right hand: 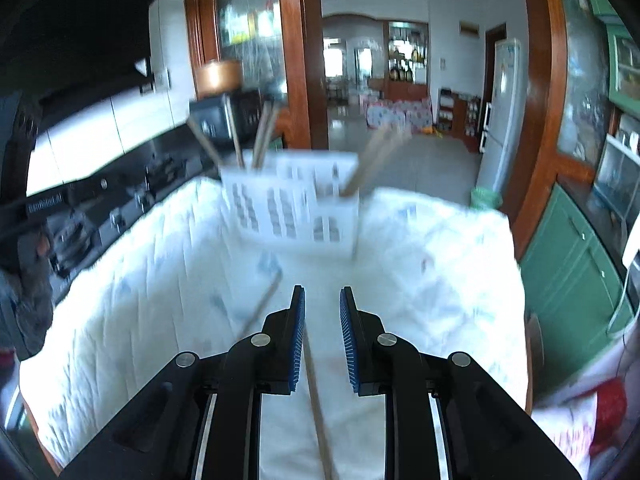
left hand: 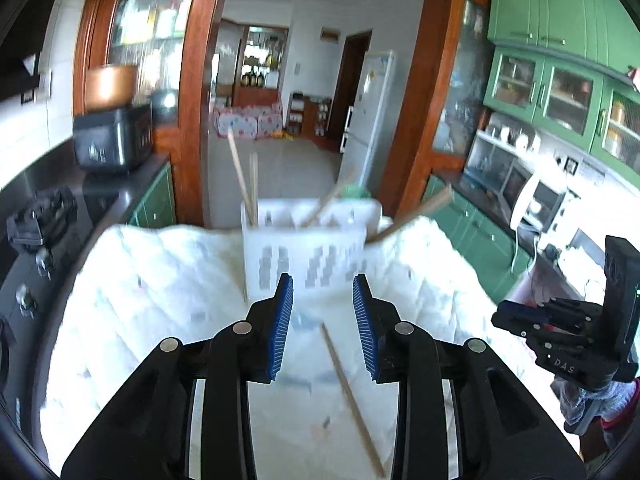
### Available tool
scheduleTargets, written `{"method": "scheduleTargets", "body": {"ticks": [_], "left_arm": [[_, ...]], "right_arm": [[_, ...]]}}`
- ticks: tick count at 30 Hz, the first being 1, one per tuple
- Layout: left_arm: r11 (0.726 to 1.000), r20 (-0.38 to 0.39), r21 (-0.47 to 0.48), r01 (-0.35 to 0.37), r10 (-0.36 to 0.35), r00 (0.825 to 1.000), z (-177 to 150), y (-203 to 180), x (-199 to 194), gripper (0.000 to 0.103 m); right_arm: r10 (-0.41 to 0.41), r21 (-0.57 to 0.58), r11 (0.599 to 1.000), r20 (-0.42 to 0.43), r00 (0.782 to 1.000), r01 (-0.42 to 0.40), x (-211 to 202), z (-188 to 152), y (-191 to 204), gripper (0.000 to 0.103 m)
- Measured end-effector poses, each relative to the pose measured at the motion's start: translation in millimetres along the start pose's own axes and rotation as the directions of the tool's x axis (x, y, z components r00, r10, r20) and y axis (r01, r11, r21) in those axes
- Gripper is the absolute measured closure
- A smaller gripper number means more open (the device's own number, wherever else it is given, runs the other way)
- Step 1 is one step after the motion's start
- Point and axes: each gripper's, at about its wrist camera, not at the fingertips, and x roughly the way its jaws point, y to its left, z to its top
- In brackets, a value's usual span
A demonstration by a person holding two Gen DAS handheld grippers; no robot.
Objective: Organize utensils
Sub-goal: 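Move both open grippers down to the last two chopsticks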
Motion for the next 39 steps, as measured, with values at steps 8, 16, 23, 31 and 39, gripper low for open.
{"method": "scheduleTargets", "body": {"ticks": [8,16,23,31,39], "left_arm": [[0.999,-0.142,-0.031,0.018,-0.023,0.99,-63.8,-5.8,17.9,0.071],[0.998,-0.25,-0.052,0.028,-0.04,0.967,-109.4,-13.0,32.2,0.071],[0.997,-0.302,-0.052,0.049,-0.062,0.951,-128.2,-23.0,41.9,0.071],[0.997,-0.332,-0.055,0.057,-0.072,0.94,-139.1,-34.0,55.0,0.07],[0.995,-0.363,-0.094,0.041,-0.073,0.929,-147.8,-33.4,76.7,0.072]], "right_arm": [[-0.018,-0.006,1.0,-0.096,0.995,0.017,4.8,-74.7,3.7,0.085],[-0.011,0.002,1.0,-0.176,0.984,0.012,24.4,-115.0,3.9,0.085],[-0.006,0.02,1.0,-0.213,0.977,0.011,36.0,-127.9,-1.8,0.085],[-0.008,0.0,1.0,-0.227,0.974,0.008,38.5,-135.5,-0.7,0.089],[-0.008,0.007,1.0,-0.226,0.974,0.01,36.2,-138.3,-2.4,0.094]]}}
